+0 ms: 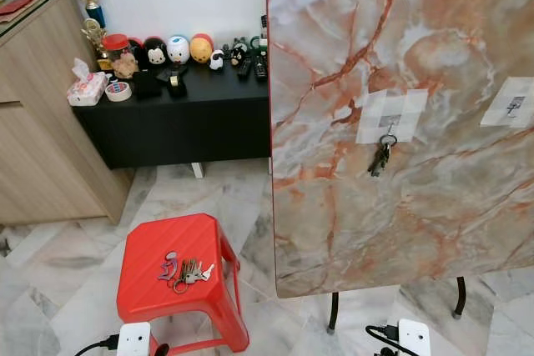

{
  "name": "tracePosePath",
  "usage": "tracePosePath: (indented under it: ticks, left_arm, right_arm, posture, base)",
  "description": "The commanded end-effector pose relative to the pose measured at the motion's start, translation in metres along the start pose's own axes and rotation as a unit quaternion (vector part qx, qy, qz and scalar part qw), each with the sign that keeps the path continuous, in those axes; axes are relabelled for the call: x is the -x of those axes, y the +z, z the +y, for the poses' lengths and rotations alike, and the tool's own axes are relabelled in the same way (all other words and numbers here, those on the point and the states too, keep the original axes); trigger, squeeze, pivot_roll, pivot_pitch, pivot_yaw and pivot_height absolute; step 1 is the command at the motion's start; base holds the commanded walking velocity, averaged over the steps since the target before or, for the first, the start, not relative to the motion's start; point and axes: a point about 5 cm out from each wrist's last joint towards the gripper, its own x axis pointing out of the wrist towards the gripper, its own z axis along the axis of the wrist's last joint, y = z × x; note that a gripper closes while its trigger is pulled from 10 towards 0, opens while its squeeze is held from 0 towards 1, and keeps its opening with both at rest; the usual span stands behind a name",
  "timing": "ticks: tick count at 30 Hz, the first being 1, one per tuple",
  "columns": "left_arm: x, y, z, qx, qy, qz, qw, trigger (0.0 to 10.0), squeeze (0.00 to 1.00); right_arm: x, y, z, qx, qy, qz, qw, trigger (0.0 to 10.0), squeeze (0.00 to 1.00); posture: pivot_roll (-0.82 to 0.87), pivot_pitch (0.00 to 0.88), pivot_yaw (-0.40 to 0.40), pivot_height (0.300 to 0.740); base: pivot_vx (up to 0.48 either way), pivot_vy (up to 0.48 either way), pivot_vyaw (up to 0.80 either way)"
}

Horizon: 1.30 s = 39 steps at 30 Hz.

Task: Hang keys on a hook

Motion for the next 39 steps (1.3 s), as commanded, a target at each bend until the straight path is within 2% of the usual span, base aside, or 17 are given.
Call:
tracePosePath:
  ticks: [1, 4, 10, 14, 22, 35, 39]
  left_arm:
    - [0.000, -0.003, 0.005, -0.004, 0.005, 0.014, 1.000, 10.0, 0.00]
    - [0.000, -0.004, 0.004, -0.009, 0.002, 0.020, 1.000, 10.0, 0.00]
    - [0.001, -0.005, 0.002, -0.004, 0.002, 0.024, 1.000, 10.0, 0.00]
    - [0.000, -0.006, 0.002, -0.002, 0.002, 0.030, 1.000, 10.0, 0.00]
    - [0.001, -0.008, 0.003, -0.008, 0.003, 0.034, 0.999, 10.0, 0.00]
    - [0.002, -0.011, 0.001, -0.003, 0.005, 0.041, 0.999, 10.0, 0.00]
    - [0.003, -0.014, 0.000, -0.001, 0.005, 0.044, 0.999, 10.0, 0.00]
  right_arm:
    - [0.002, -0.009, -0.001, 0.004, -0.005, 0.015, 1.000, 10.0, 0.00]
    - [0.002, -0.013, -0.003, 0.027, -0.021, 0.019, 0.999, 10.0, 0.00]
    - [0.004, -0.020, -0.005, 0.010, -0.016, 0.025, 1.000, 10.0, 0.00]
    - [0.004, -0.020, -0.006, -0.003, -0.017, 0.025, 1.000, 10.0, 0.00]
    - [0.002, -0.012, -0.003, -0.024, -0.008, 0.014, 1.000, 10.0, 0.00]
    - [0.002, -0.011, -0.003, -0.019, -0.005, 0.016, 1.000, 10.0, 0.00]
    - [0.000, 0.000, -0.003, -0.020, -0.006, 0.010, 1.000, 10.0, 0.00]
  posture:
    - [0.03, 0.000, 0.022, 0.740]
    - [0.03, 0.000, 0.022, 0.740]
    - [0.03, 0.000, 0.025, 0.740]
    - [0.03, 0.000, 0.025, 0.740]
    - [0.03, 0.000, 0.024, 0.740]
    - [0.04, 0.025, 0.017, 0.740]
    - [0.04, 0.031, 0.016, 0.740]
  base:
    - [0.000, 0.000, 0.00]
    - [0.000, 0.000, 0.53]
    - [0.000, 0.000, 0.80]
    - [0.000, 0.000, 0.00]
    - [0.000, 0.366, 0.00]
    - [0.000, 0.396, 0.00]
    - [0.000, 0.395, 0.00]
